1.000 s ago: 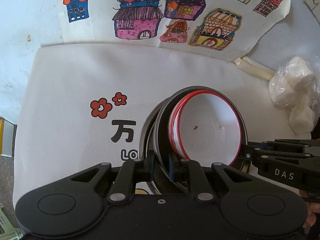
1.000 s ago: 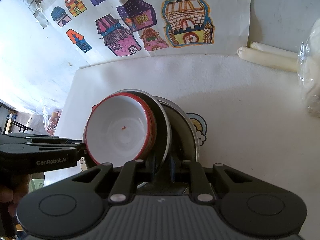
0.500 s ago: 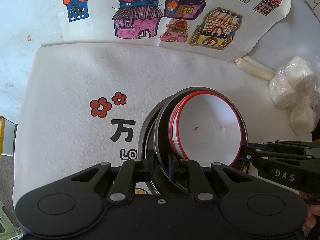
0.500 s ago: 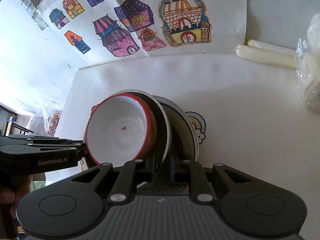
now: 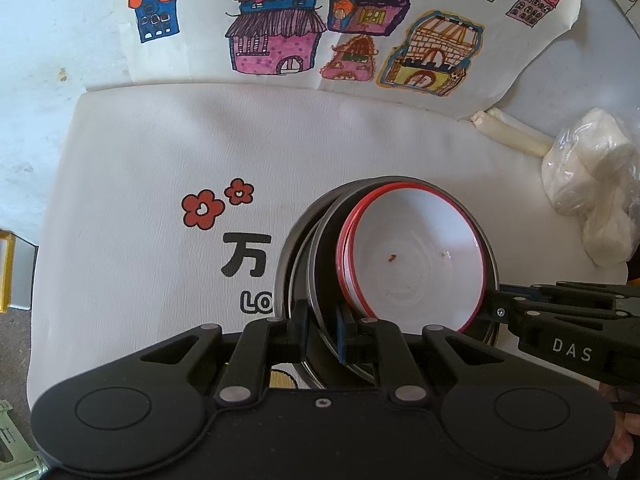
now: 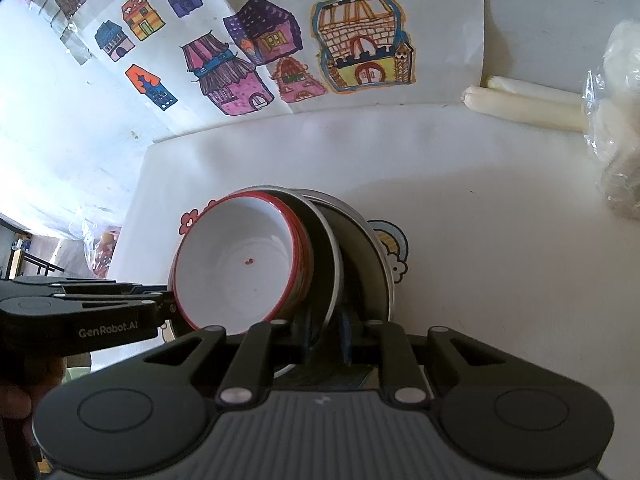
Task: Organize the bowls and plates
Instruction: 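Lower the nested bowls onto the steel plate stack with both grippers, then open both grippers and release the steel bowl rim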
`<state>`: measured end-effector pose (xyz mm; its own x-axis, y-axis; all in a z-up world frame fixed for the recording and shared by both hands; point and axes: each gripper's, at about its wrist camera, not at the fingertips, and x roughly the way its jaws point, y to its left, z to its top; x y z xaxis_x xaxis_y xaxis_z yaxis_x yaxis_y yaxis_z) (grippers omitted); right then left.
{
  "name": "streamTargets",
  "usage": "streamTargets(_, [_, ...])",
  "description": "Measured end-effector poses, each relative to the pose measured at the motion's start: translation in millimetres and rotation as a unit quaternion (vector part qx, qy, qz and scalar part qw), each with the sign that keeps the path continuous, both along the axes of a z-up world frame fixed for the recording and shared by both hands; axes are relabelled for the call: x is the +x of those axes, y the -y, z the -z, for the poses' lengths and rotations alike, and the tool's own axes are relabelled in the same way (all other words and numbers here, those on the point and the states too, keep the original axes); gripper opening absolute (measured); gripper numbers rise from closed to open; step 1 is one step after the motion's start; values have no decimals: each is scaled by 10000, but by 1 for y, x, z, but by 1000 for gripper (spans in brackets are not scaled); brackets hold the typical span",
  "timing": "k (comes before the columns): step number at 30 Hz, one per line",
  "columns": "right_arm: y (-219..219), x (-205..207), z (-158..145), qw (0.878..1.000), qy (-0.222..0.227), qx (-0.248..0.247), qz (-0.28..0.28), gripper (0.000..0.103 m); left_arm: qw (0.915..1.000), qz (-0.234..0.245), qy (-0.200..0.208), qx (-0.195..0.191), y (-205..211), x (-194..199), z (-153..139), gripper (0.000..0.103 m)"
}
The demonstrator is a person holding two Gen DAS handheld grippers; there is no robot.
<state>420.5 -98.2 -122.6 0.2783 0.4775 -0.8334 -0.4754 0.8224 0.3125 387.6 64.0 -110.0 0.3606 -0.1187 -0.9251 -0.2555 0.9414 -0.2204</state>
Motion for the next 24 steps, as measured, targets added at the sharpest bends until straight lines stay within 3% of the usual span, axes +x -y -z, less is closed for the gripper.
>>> streamTargets(12, [1,-6,-5,9999,156,-25,38,19,9997,-33,46,247,5,-4,-10,23])
streamTargets(17, [3,-10,-5,9998,203,-18,74,29,9990,-91,51,445,6,-7,-11,35])
streamTargets(24, [7,-14,-6,9996,267,-22,134,32,9980,-139,69,613,5,-8,-14,50])
